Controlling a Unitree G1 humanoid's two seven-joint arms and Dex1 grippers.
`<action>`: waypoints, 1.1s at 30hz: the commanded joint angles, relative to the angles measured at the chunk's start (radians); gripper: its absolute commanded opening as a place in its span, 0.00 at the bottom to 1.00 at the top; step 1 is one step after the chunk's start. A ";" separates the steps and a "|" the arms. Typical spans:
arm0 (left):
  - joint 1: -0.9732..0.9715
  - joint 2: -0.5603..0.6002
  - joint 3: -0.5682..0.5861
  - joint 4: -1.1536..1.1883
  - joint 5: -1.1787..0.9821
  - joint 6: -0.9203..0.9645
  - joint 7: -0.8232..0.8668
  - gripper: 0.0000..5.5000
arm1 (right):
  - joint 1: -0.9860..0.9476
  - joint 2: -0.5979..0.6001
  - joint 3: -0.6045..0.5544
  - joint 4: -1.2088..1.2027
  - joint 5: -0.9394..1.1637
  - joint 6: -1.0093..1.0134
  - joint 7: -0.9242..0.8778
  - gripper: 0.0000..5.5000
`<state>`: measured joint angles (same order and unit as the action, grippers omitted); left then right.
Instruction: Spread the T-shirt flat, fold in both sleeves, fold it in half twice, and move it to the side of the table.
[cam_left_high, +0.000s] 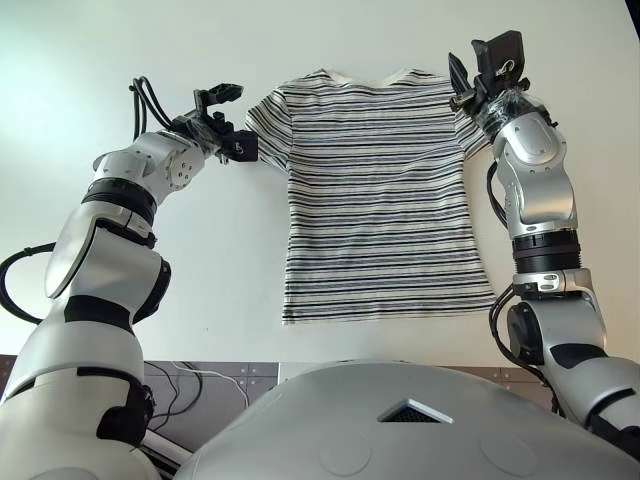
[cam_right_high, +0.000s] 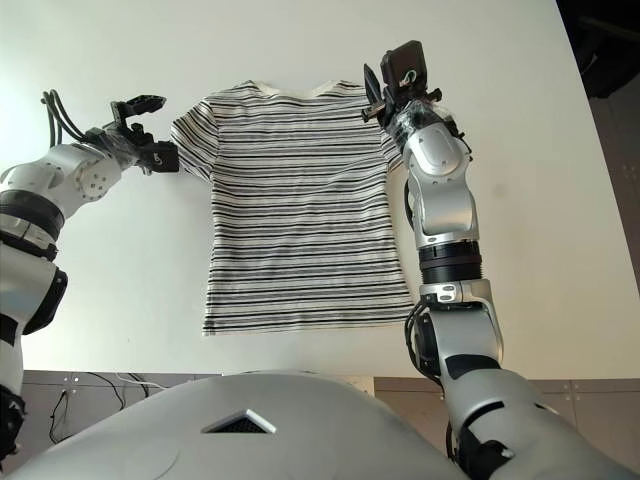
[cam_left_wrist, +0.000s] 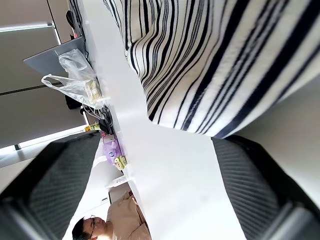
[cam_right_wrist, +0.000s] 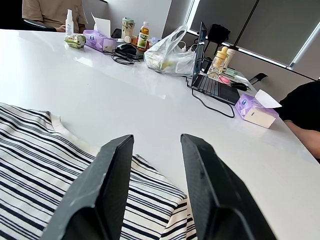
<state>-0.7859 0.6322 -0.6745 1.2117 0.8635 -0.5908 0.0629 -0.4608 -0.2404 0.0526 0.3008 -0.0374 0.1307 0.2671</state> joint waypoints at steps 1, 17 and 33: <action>0.082 -0.006 -0.036 -0.010 0.013 -0.060 -0.032 0.63 | -0.016 0.003 0.001 0.007 -0.004 0.008 -0.001 0.31; 0.124 0.007 0.006 -0.017 -0.037 0.035 0.058 0.15 | -0.009 0.005 0.004 0.030 -0.009 -0.001 -0.004 0.31; 0.198 0.021 0.087 -0.190 -0.073 0.055 0.161 0.02 | 0.006 0.006 0.000 0.019 -0.008 0.008 -0.012 0.31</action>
<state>-0.6298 0.6572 -0.6009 1.0605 0.7982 -0.5500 0.1965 -0.4531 -0.2382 0.0539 0.3230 -0.0398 0.1296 0.2652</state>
